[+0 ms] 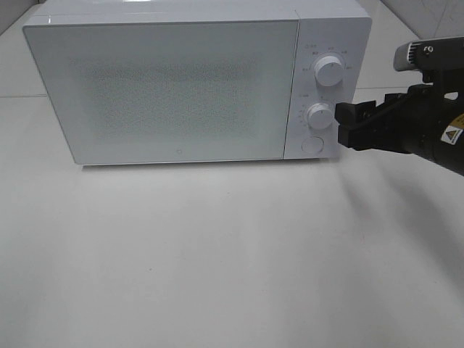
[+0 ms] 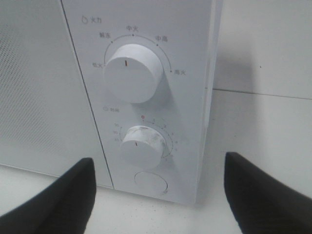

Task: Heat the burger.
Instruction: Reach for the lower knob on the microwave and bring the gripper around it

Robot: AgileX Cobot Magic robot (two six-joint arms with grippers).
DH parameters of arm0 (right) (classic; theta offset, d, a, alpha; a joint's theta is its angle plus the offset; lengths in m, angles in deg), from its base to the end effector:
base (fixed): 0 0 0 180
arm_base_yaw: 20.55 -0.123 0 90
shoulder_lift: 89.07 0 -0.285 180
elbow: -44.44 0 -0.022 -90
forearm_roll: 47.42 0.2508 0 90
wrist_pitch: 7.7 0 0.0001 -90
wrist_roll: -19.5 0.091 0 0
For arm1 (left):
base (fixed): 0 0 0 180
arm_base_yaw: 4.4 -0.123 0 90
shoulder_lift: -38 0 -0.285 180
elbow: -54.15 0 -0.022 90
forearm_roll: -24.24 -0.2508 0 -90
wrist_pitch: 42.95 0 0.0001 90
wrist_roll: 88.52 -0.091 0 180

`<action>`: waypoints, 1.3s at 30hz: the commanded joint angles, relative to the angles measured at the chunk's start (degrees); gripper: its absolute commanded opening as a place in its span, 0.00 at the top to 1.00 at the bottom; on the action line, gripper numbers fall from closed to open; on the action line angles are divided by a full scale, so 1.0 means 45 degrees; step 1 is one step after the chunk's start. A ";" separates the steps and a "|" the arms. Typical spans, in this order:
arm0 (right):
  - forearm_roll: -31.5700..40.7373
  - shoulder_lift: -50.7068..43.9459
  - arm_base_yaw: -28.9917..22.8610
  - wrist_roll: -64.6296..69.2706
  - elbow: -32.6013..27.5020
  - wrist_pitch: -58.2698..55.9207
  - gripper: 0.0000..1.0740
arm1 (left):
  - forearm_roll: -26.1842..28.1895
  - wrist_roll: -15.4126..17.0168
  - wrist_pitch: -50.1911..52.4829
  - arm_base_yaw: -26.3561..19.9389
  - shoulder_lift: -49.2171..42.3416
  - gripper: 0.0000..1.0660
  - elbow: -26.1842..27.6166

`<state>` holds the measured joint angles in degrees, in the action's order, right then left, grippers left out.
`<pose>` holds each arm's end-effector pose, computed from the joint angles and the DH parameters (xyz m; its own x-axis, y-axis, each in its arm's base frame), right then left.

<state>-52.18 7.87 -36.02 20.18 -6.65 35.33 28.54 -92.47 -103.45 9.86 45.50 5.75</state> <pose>0.2623 0.0779 0.1810 -0.2351 -0.1157 -0.9650 -0.3309 0.9431 -0.0325 -0.0072 -0.0043 0.2787 -0.4200 0.1396 -0.8967 0.3161 0.9487 -0.0003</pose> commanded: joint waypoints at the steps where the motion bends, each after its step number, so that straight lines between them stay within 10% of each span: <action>1: 0.0891 0.0471 -0.0458 -0.0229 0.0038 0.0598 0.35 | 0.0064 0.0102 0.0204 -0.0025 -0.0242 1.00 -0.0025; 12: 0.4660 0.1910 -0.2610 -0.2368 0.0064 0.3056 0.35 | 0.0064 0.0102 0.0204 -0.0025 -0.0242 1.00 -0.0025; 39: 0.5908 0.5297 -0.2788 -0.2559 0.2305 0.4749 0.35 | 0.0064 0.0102 0.0204 -0.0025 -0.0242 1.00 -0.0025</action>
<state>-25.19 31.70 -48.51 9.64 3.09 55.32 28.60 -92.47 -103.45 9.86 45.50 5.75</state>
